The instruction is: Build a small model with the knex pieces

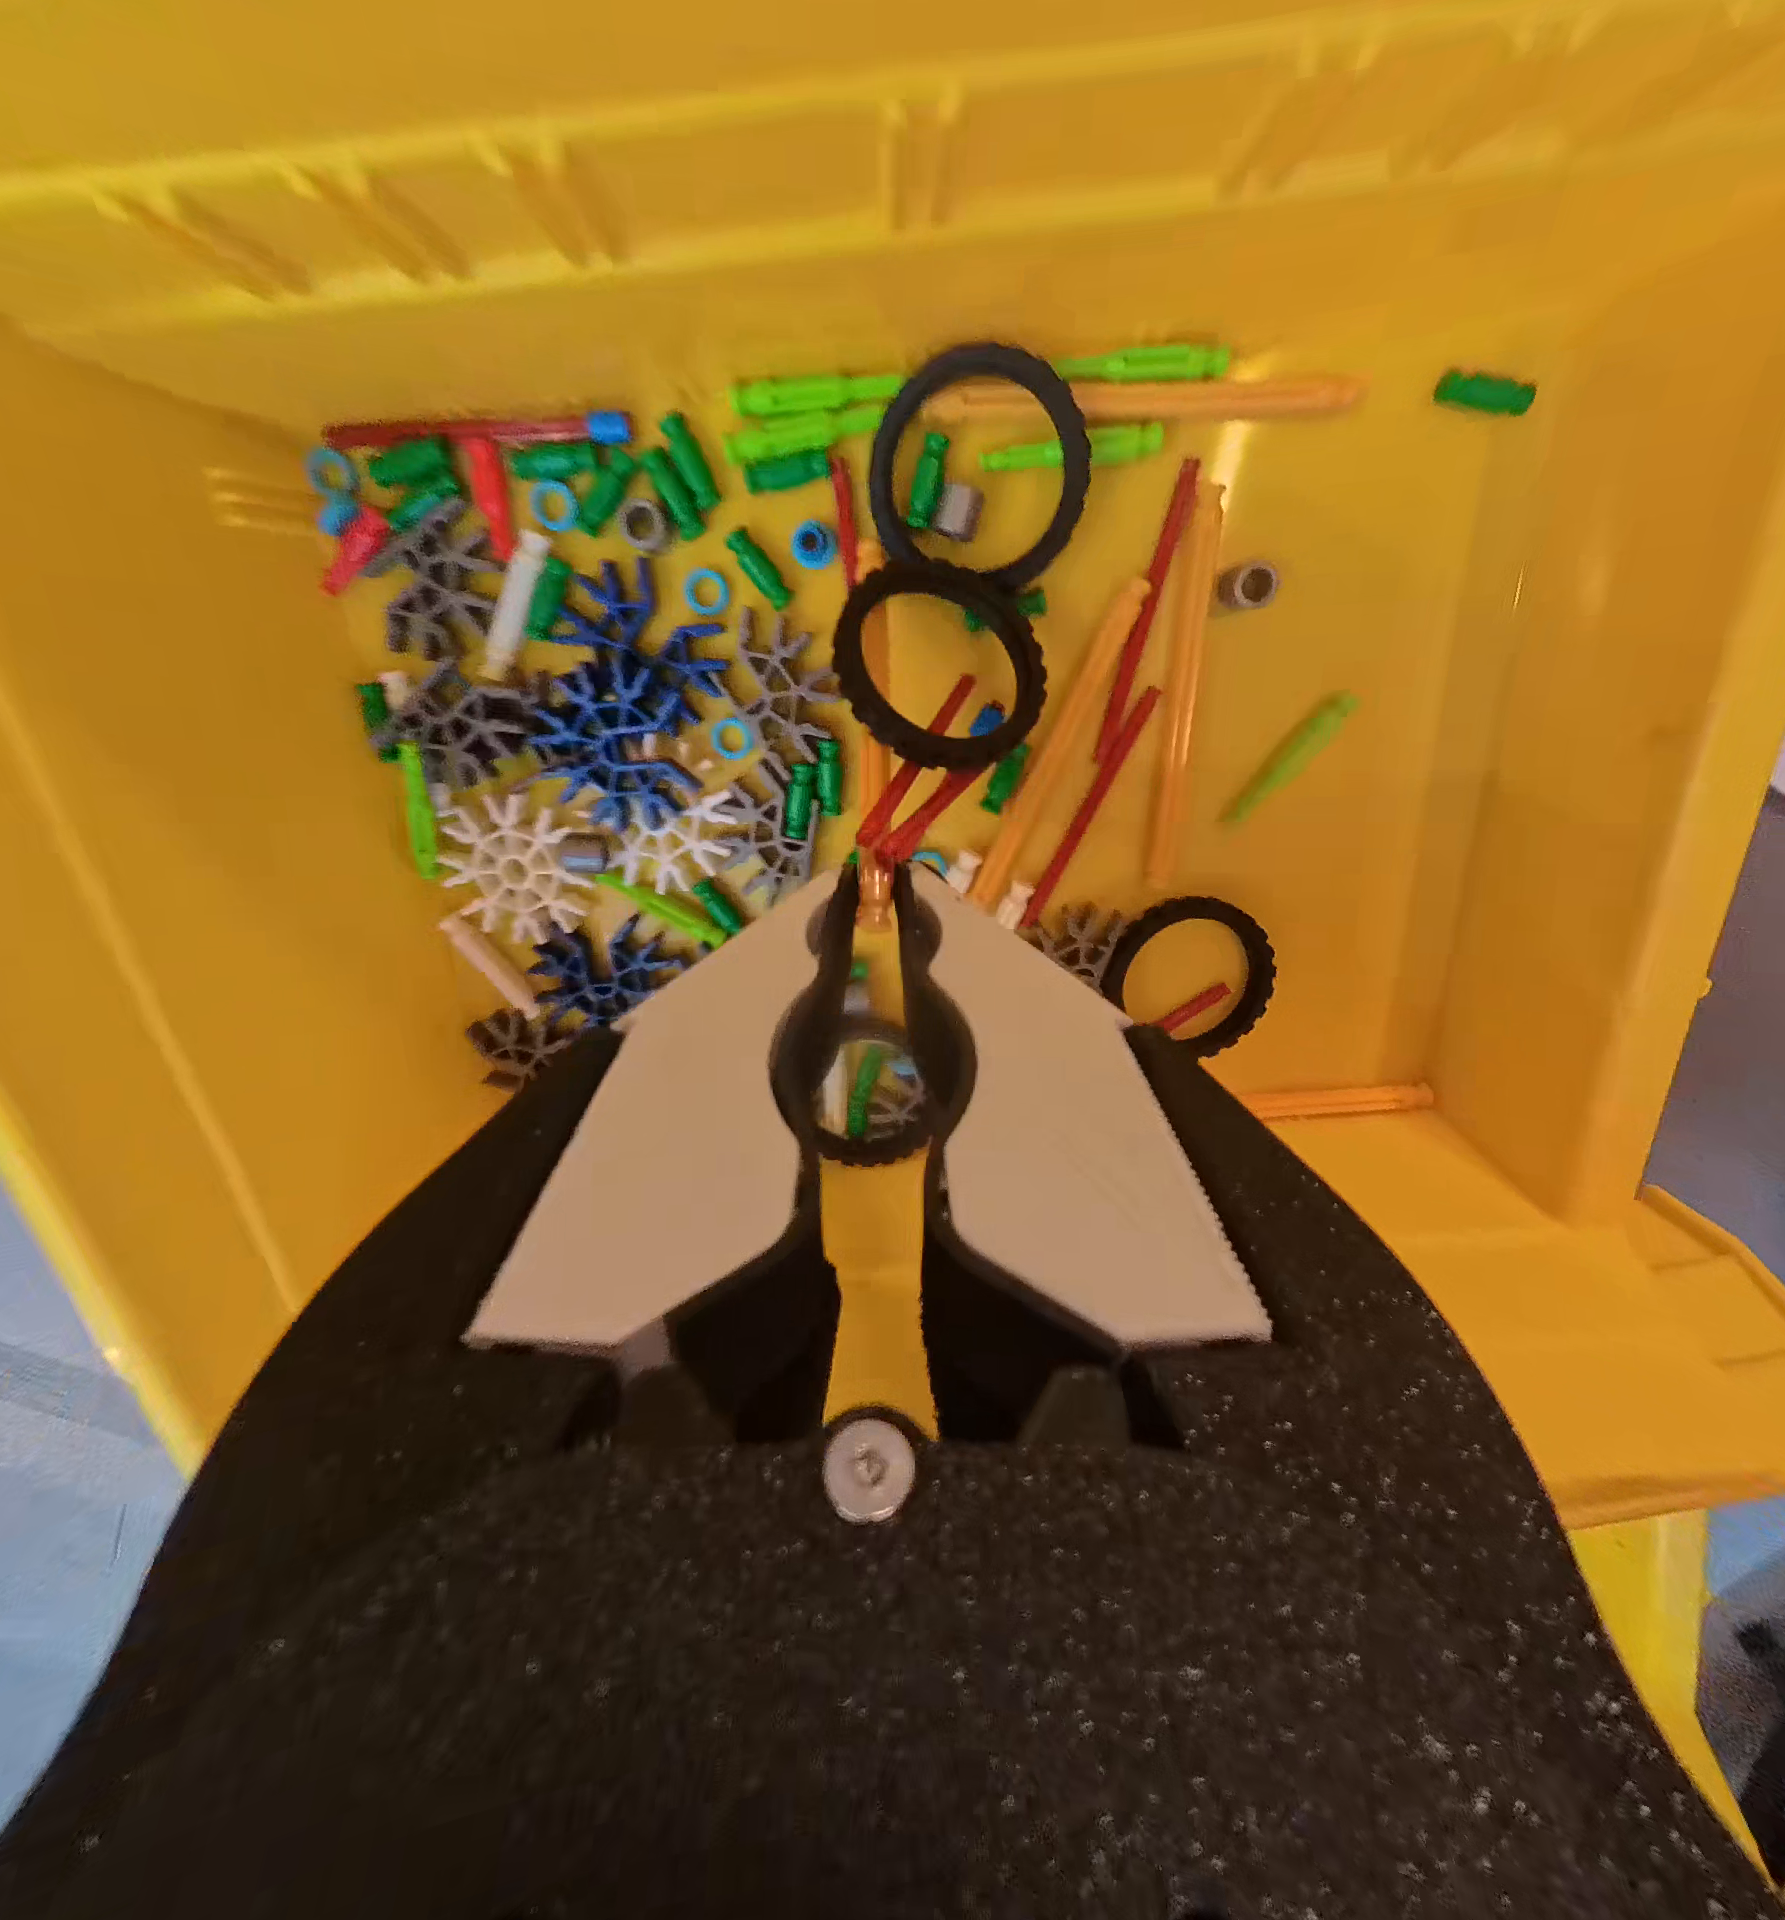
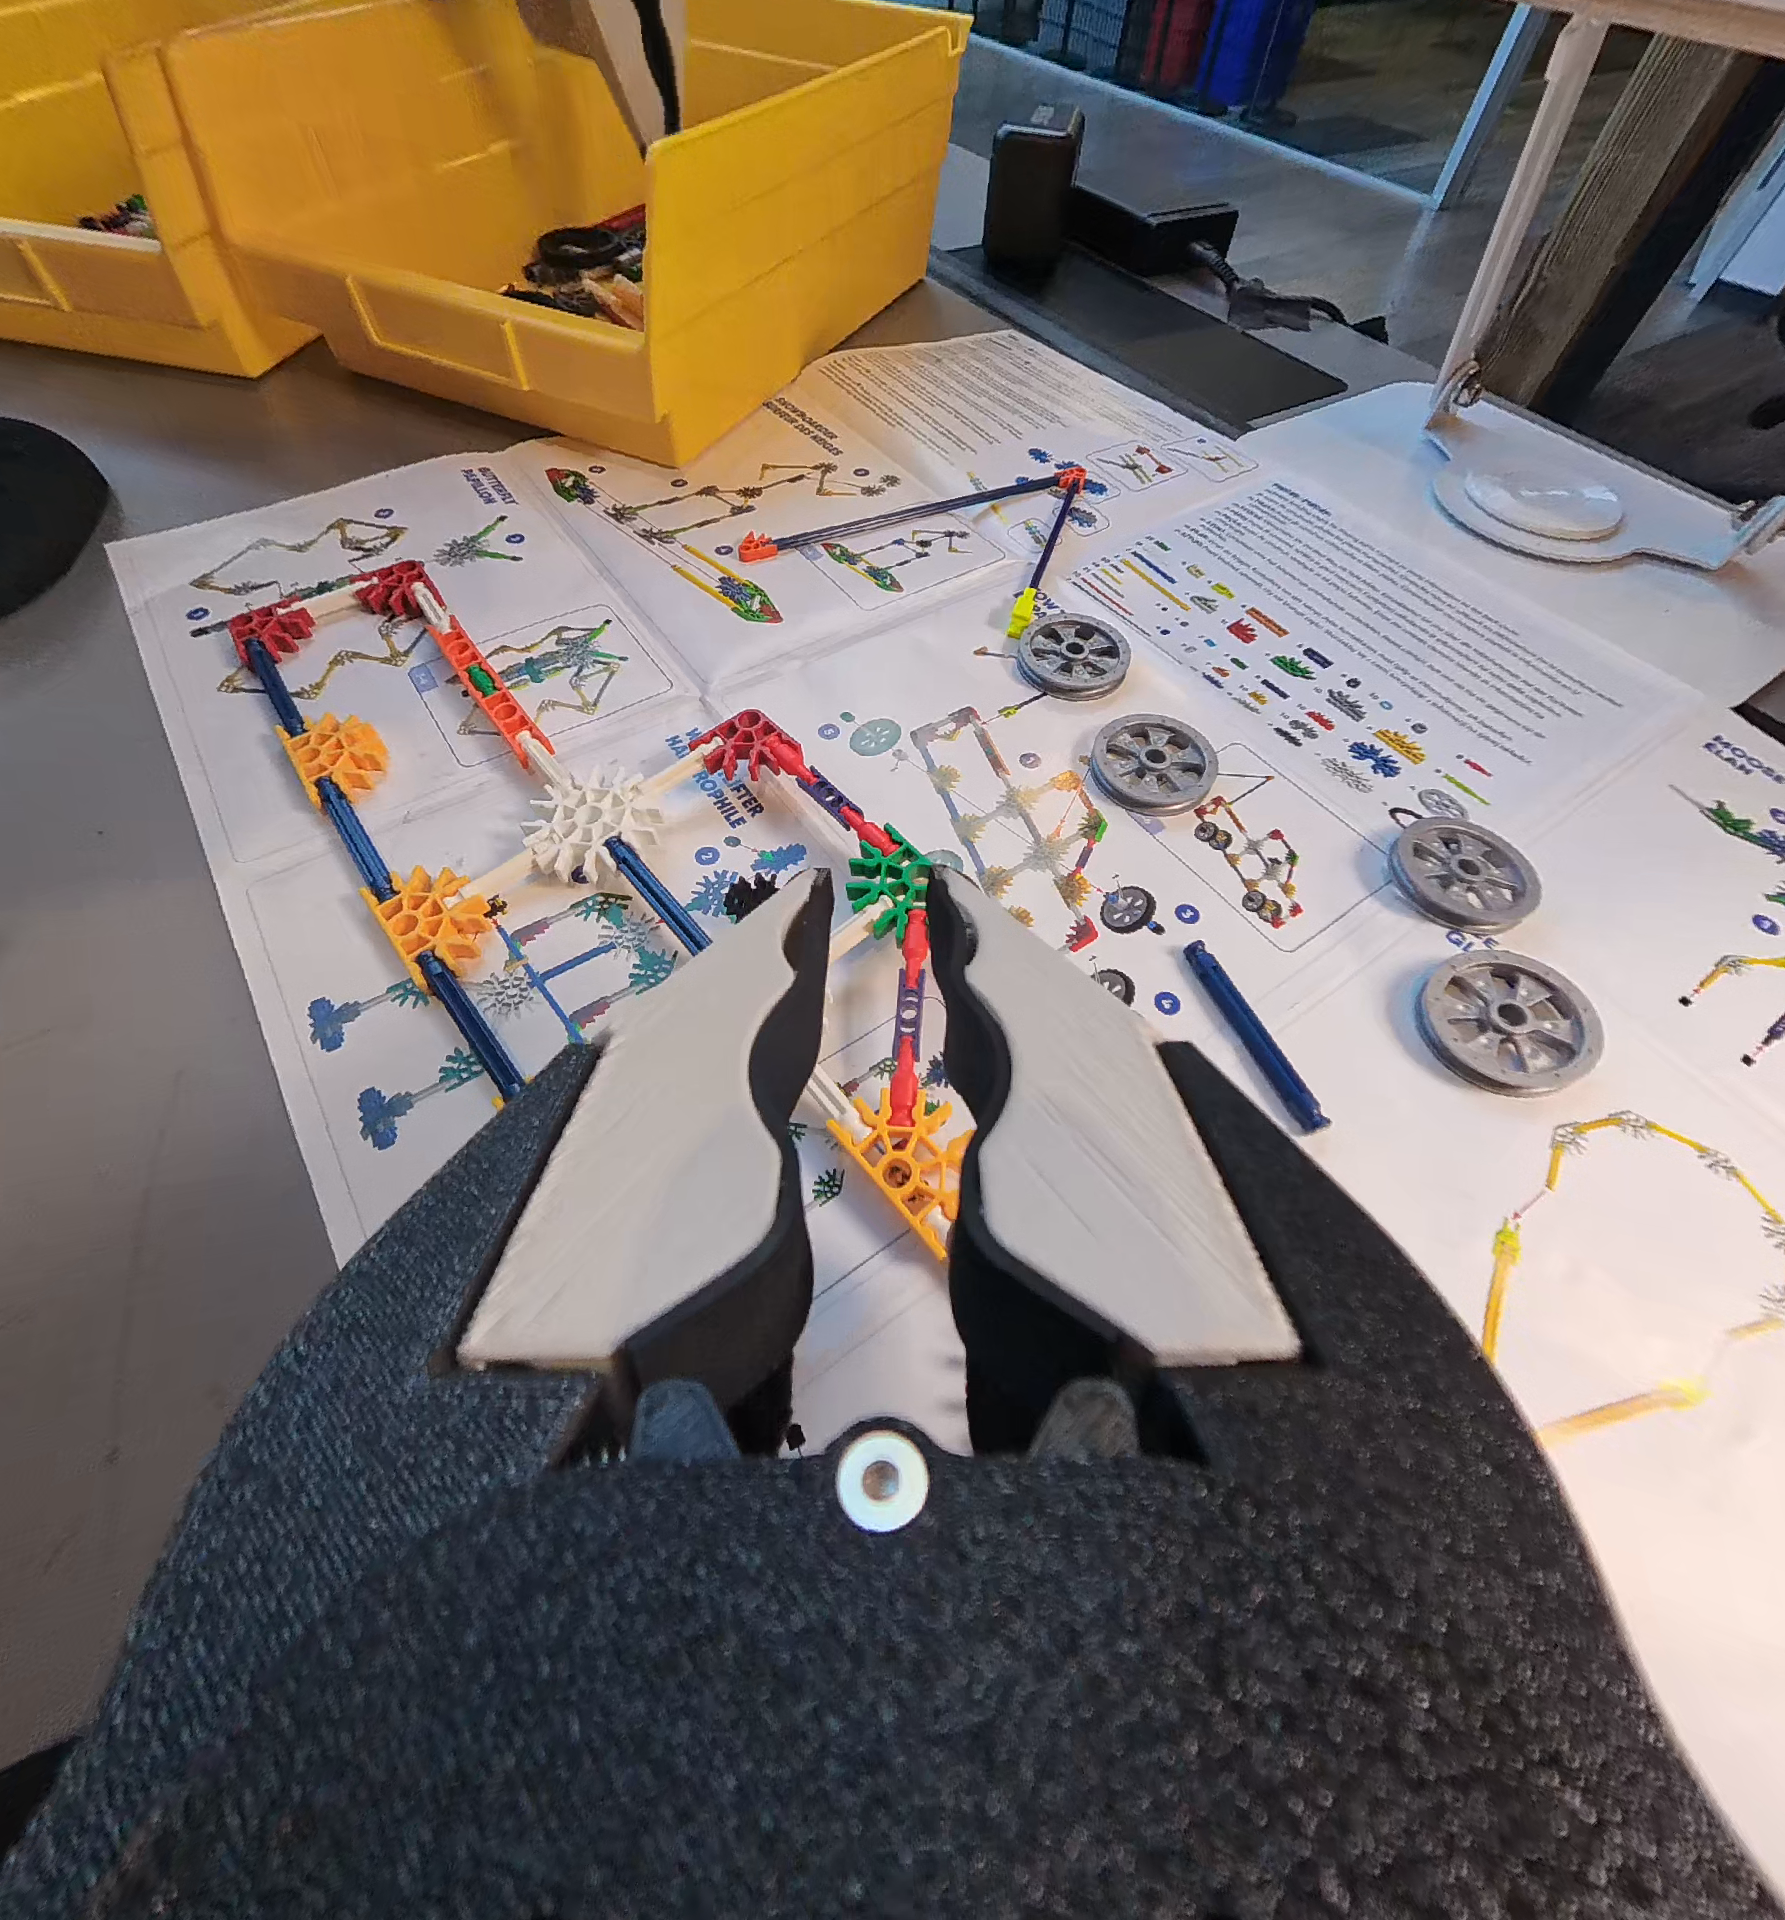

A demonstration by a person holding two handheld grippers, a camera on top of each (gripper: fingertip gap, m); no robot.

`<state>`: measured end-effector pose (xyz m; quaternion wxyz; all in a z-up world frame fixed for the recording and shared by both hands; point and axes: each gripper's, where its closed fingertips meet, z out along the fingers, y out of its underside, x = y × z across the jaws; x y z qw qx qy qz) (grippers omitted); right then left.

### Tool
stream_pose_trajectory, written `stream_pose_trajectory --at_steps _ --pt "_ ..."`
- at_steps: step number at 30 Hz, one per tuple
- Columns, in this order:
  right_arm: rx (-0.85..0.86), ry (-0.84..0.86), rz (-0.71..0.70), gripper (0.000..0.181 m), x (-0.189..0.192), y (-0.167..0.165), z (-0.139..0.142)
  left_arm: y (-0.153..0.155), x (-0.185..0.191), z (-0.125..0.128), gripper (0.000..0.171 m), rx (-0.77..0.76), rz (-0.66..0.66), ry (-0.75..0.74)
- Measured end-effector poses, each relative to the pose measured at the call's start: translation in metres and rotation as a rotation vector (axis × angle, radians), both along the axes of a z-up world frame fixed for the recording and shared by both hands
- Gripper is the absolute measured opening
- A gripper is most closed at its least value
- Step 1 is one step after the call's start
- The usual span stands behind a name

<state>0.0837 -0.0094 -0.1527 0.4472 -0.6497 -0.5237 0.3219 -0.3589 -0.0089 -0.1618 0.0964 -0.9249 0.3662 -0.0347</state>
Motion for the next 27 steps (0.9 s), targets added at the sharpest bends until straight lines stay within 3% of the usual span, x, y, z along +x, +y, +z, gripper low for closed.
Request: stream_pose_trajectory --at_steps 5,11,18,19,27 --pt "-0.002 -0.004 0.0 0.018 0.0 0.0 -0.001 0.026 -0.023 0.023 0.015 0.159 0.081 0.033" --pt "-0.003 -0.005 -0.005 0.018 0.0 0.001 -0.002 0.042 -0.049 -0.002 0.023 0.177 0.157 0.161" --pt "-0.013 -0.013 -0.011 0.018 0.001 0.003 -0.006 0.041 -0.036 -0.041 0.029 0.044 0.131 0.091" --pt "-0.014 -0.015 -0.01 0.018 0.0 0.003 -0.006 0.038 -0.03 -0.041 0.019 0.024 0.108 0.062" --pt "-0.007 -0.014 -0.007 0.017 0.001 0.002 -0.005 -0.01 -0.015 -0.036 0.02 -0.212 0.003 0.023"
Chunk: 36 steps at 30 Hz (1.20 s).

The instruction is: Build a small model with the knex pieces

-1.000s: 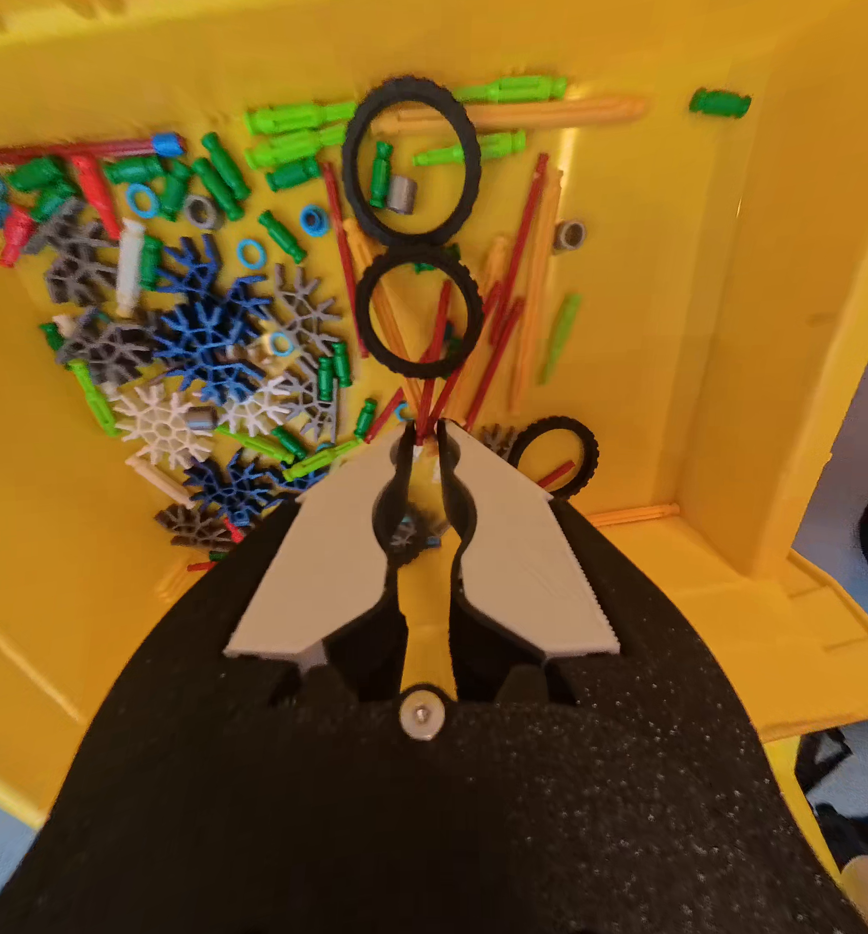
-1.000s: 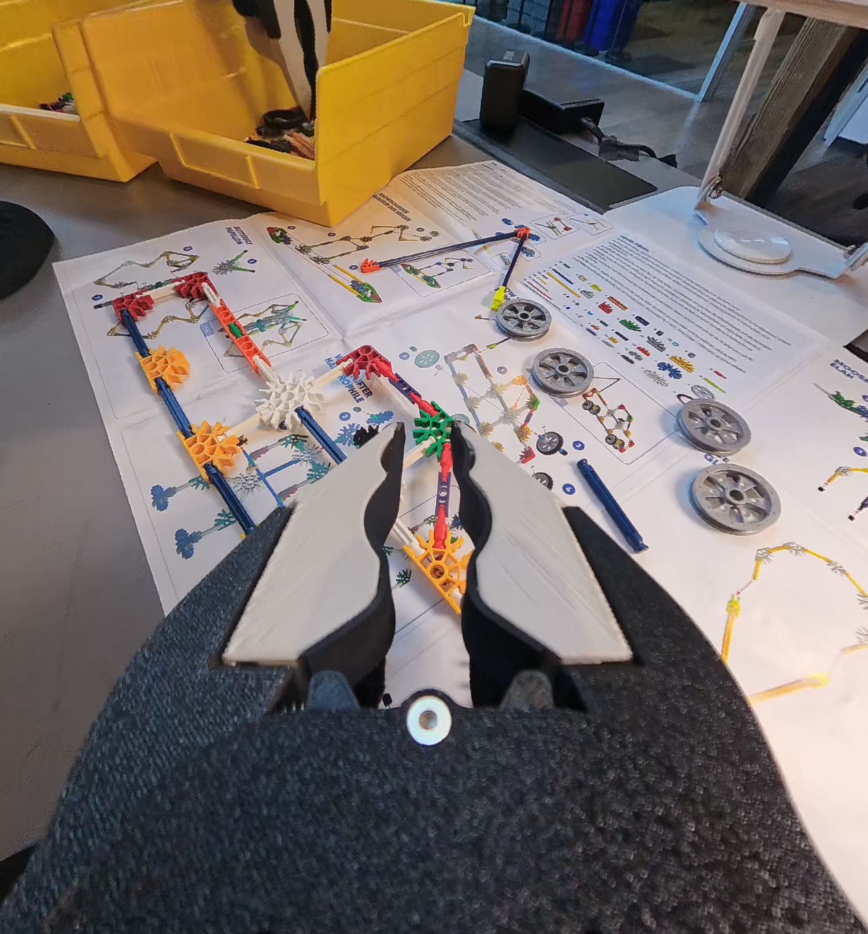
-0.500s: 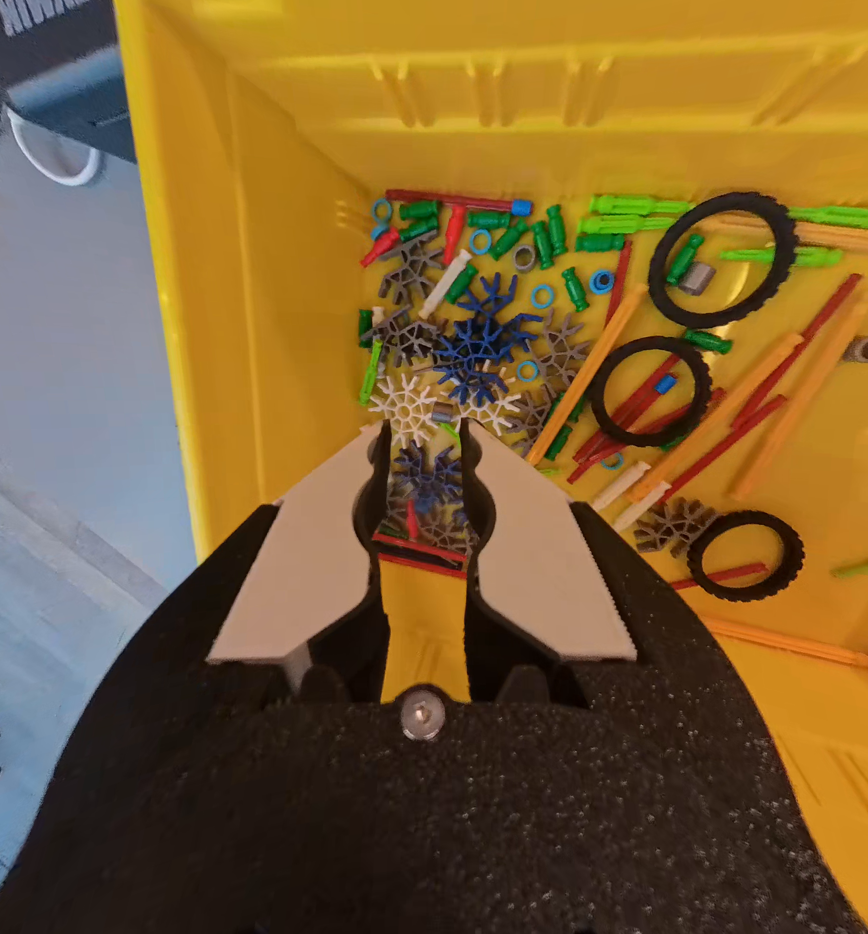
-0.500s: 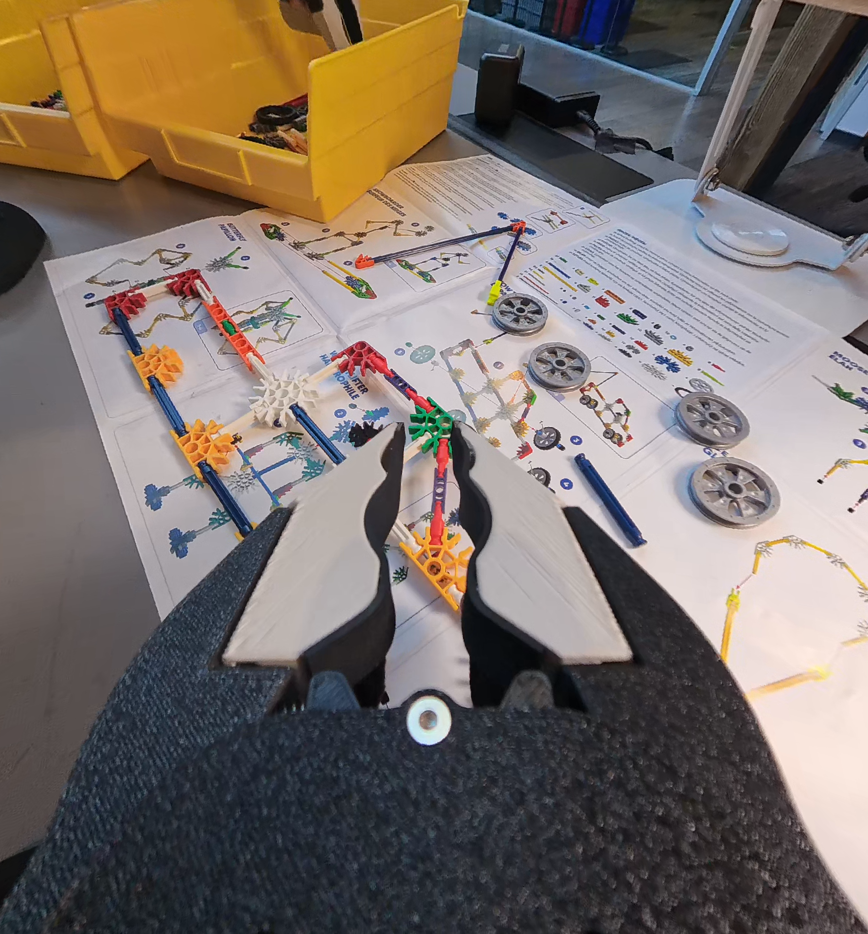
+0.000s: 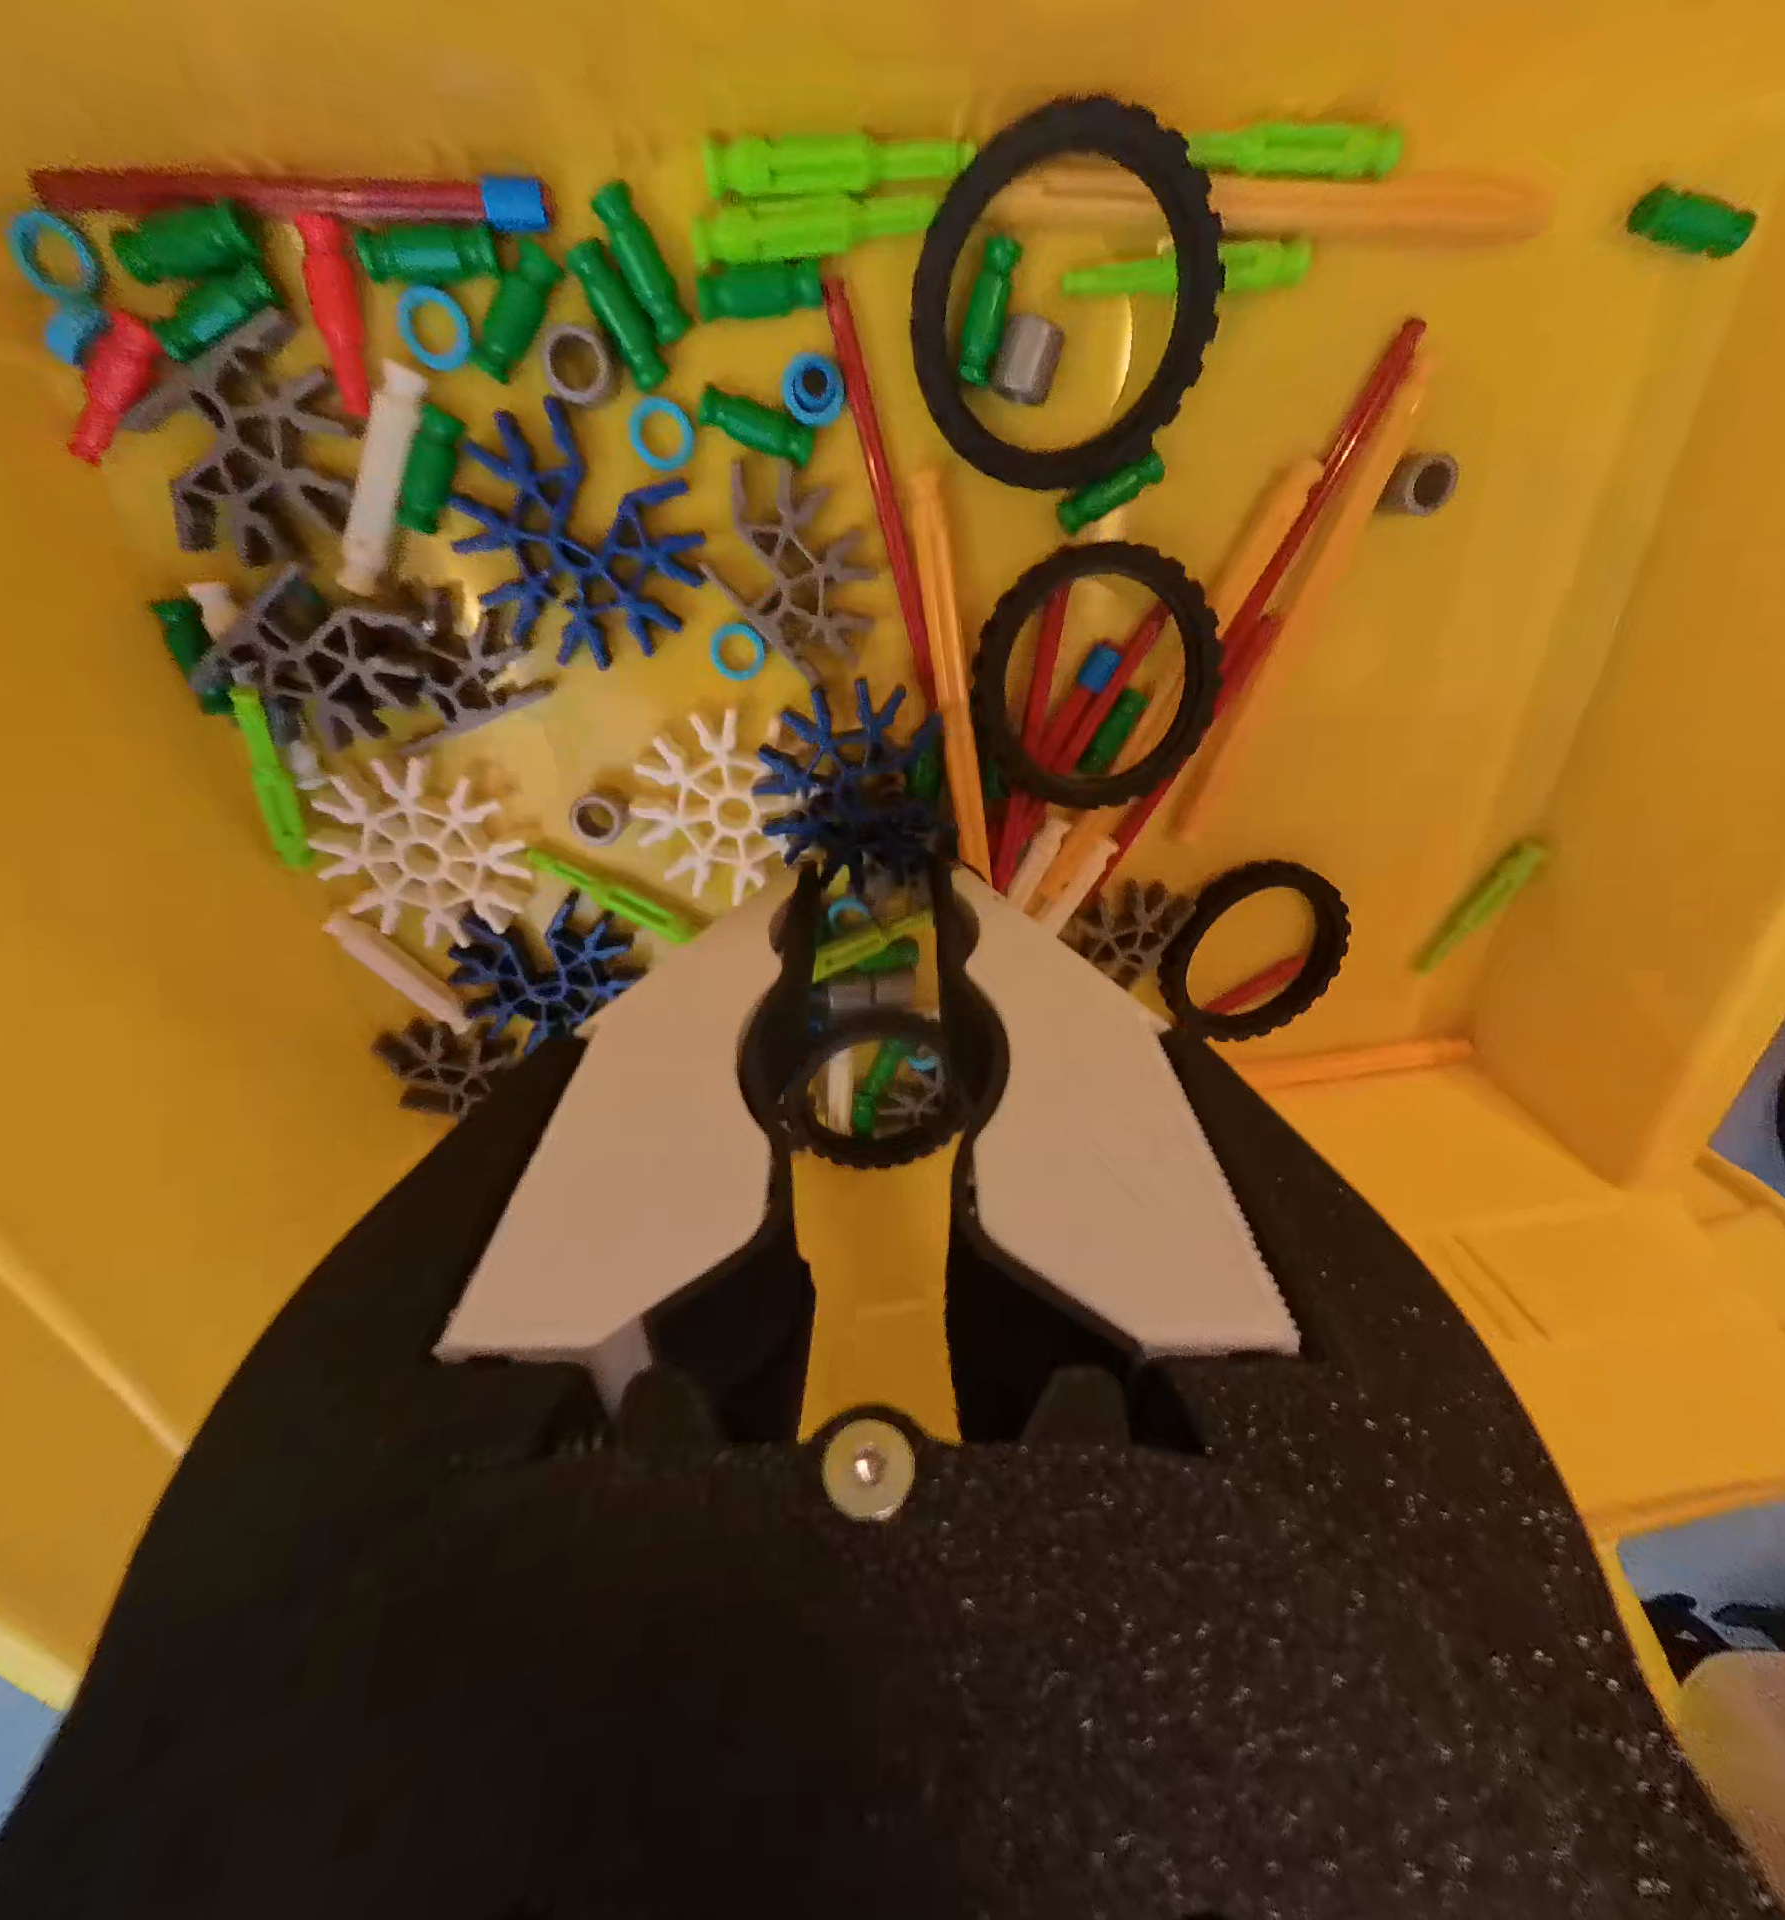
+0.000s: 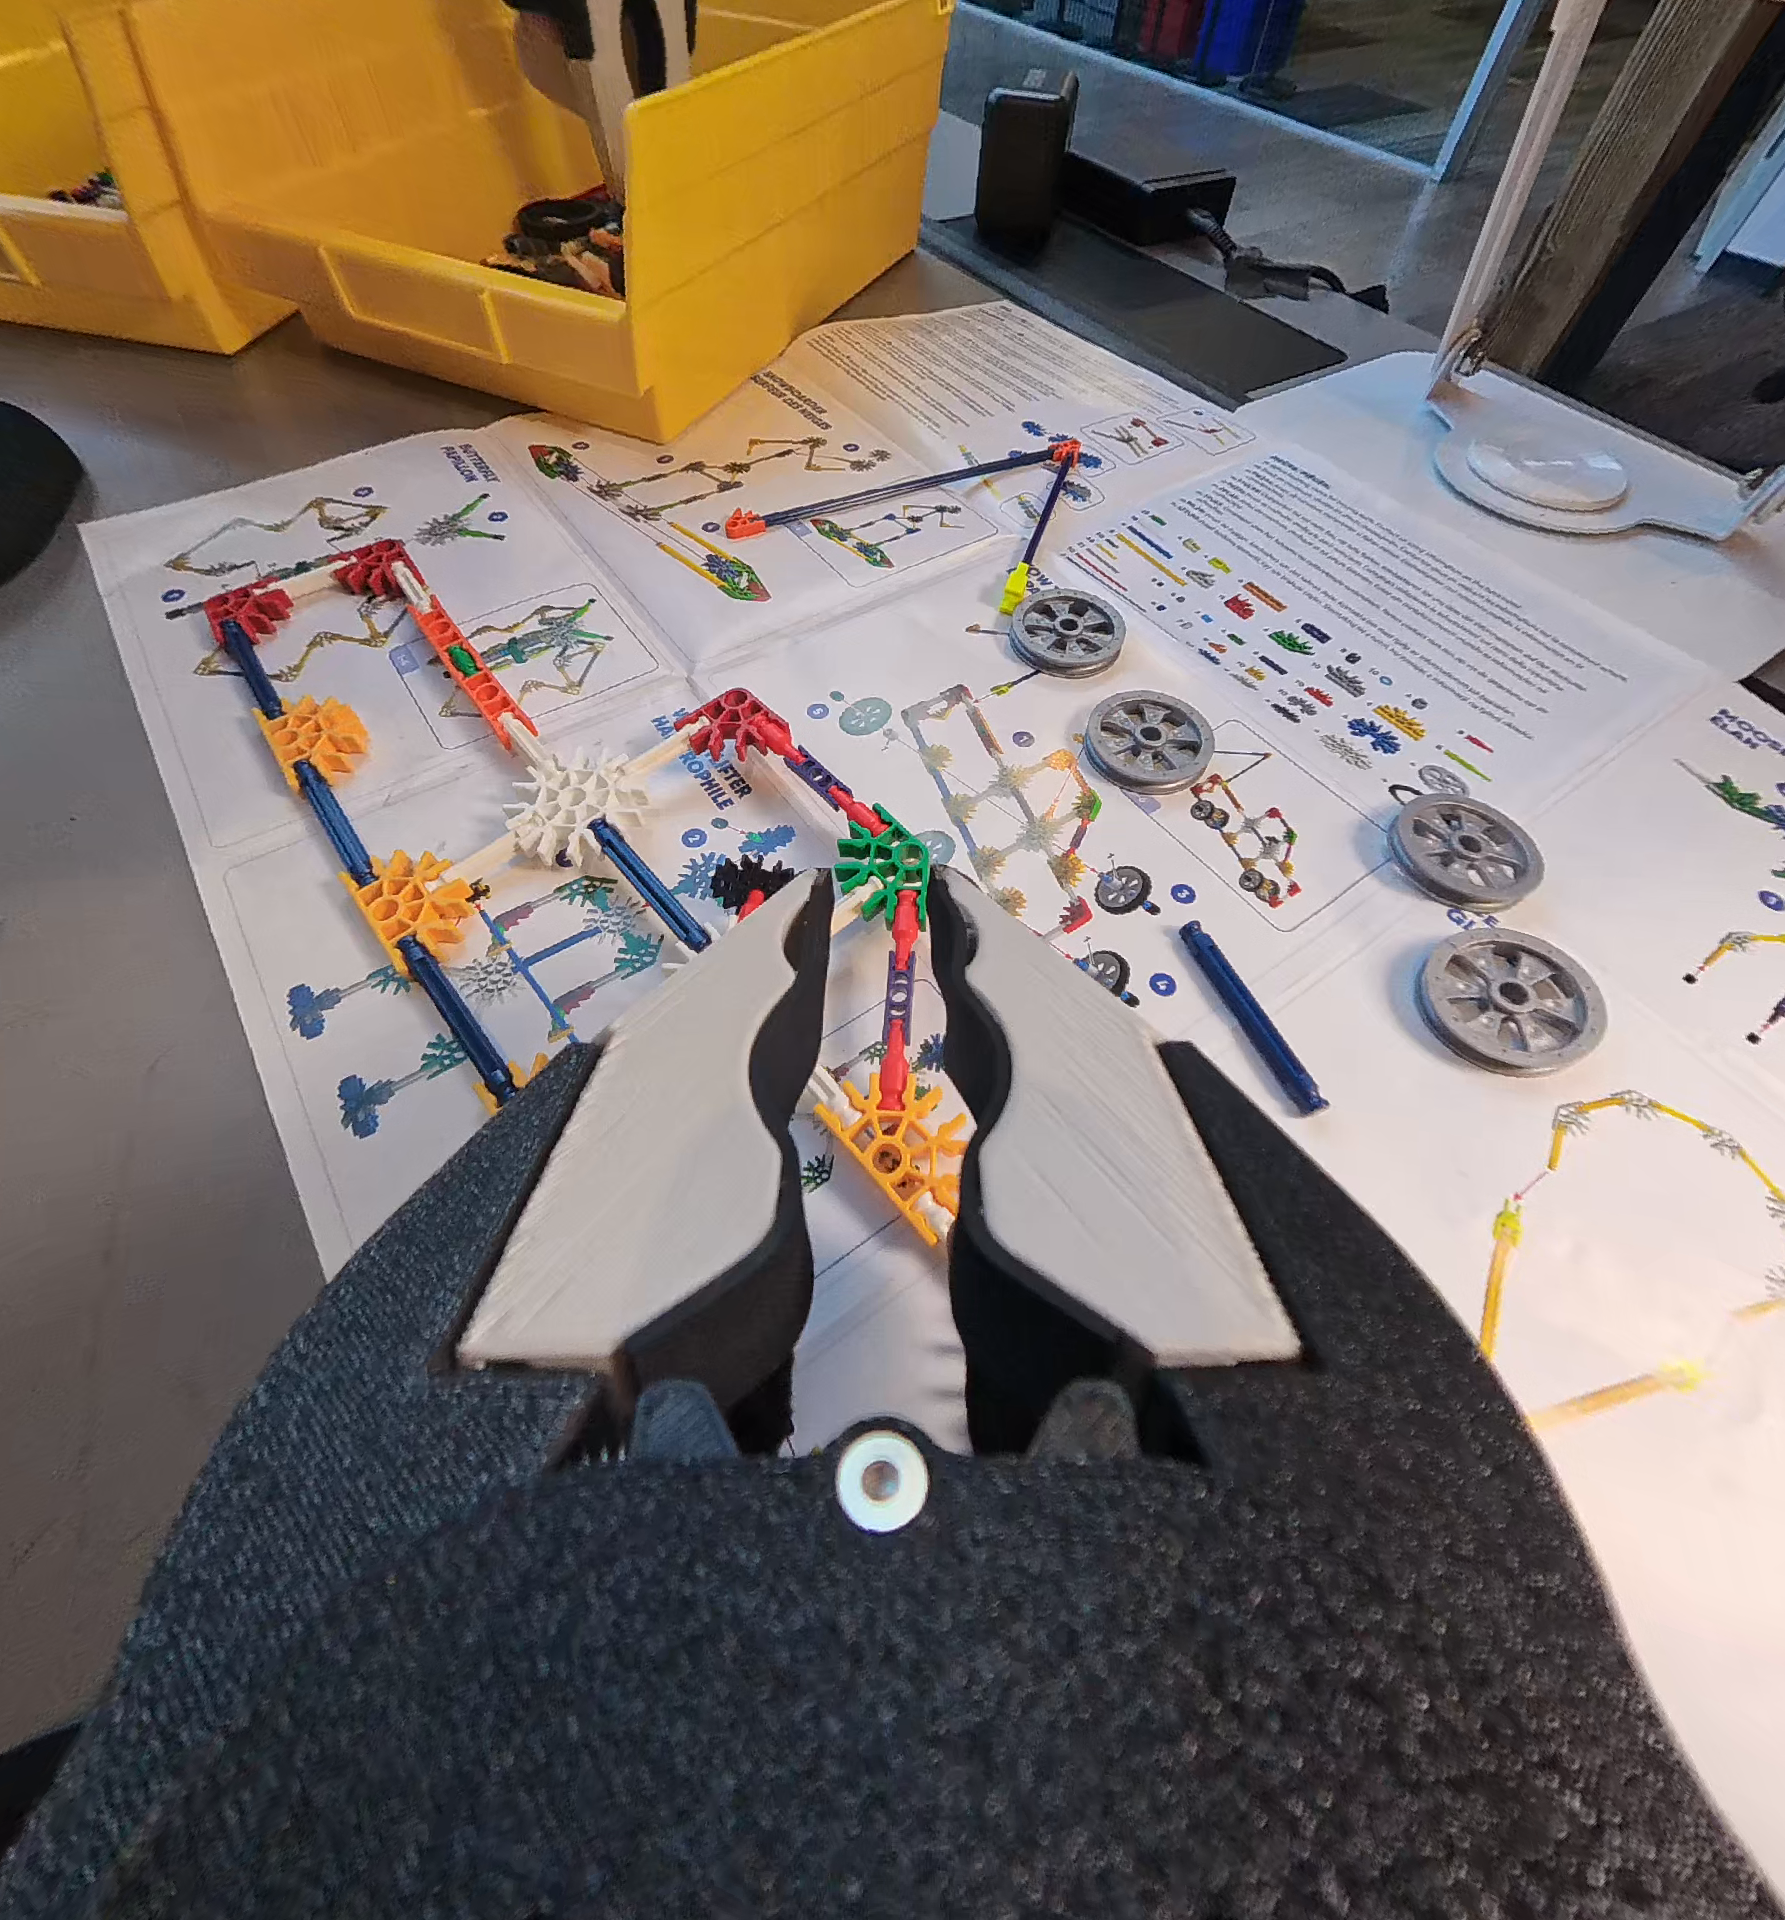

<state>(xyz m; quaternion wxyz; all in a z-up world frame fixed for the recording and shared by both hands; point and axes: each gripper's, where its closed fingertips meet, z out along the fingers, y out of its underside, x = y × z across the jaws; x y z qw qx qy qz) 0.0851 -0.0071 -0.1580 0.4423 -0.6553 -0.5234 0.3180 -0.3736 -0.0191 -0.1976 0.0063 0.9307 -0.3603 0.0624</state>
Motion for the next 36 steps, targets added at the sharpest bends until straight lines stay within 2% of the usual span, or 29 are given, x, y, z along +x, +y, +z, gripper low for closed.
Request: stream_pose_trajectory --at_steps 4,10,13,17,23,30,36 --pt "0.004 -0.002 0.005 0.017 0.0 -0.001 0.0 -0.007 -0.017 0.01 0.02 -0.007 0.018 0.061" --pt "0.009 0.0 0.001 0.017 0.001 0.0 0.001 0.009 -0.018 0.023 0.021 0.097 0.03 0.057" --pt "0.01 0.001 -0.003 0.017 0.001 0.001 0.002 0.013 -0.013 0.019 0.023 0.105 0.02 0.05" --pt "0.018 0.002 -0.018 0.018 0.004 0.004 0.002 0.004 -0.008 0.004 0.033 0.033 -0.013 0.066" --pt "0.052 0.014 -0.159 0.018 0.031 0.034 0.011 0.009 -0.007 0.004 0.013 0.062 -0.005 0.041" --pt "0.062 0.045 -0.298 0.018 0.057 0.06 0.018 0.02 -0.01 0.013 0.0 0.145 -0.003 0.049" --pt "0.062 0.041 -0.329 0.018 0.061 0.064 0.016 0.025 -0.008 0.016 0.0 0.174 -0.009 0.067"
